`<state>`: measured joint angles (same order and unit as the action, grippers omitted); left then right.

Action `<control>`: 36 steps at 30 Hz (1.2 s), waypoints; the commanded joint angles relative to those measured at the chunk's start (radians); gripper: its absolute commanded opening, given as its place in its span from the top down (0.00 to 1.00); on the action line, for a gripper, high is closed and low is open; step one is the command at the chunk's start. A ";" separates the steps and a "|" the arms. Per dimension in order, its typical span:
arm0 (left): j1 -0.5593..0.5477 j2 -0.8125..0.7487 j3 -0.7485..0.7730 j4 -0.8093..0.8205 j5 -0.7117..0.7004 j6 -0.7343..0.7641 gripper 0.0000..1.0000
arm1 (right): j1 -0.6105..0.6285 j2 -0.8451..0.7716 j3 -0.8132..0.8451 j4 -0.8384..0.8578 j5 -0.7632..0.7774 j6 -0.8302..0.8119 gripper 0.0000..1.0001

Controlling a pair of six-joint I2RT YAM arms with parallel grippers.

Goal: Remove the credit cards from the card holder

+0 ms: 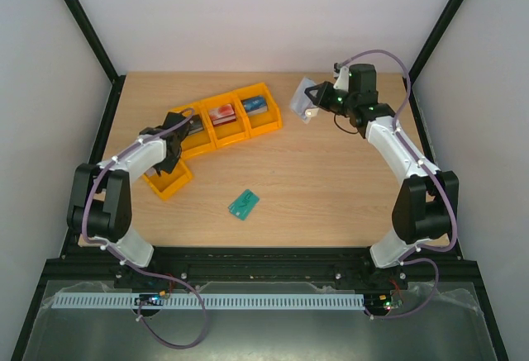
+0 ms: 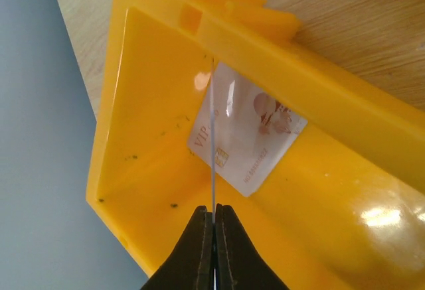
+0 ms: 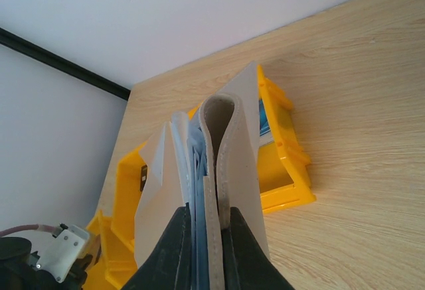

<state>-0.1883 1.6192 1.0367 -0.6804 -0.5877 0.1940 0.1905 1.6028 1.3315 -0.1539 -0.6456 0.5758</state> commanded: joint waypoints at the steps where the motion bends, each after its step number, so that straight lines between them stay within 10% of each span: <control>1: 0.006 -0.041 -0.042 0.122 -0.025 0.156 0.98 | -0.003 -0.010 0.043 0.003 -0.017 -0.008 0.98; 13: 0.040 -0.086 -0.094 0.219 0.055 0.547 0.98 | -0.005 -0.025 0.037 0.002 -0.030 -0.010 0.98; 36: 0.088 -0.018 -0.169 0.450 0.044 0.731 0.98 | -0.005 -0.047 0.022 0.011 -0.048 -0.009 0.98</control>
<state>-0.1089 1.5787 0.8913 -0.2882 -0.5426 0.9016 0.1898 1.6024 1.3342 -0.1539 -0.6758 0.5751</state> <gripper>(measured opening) 0.024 0.063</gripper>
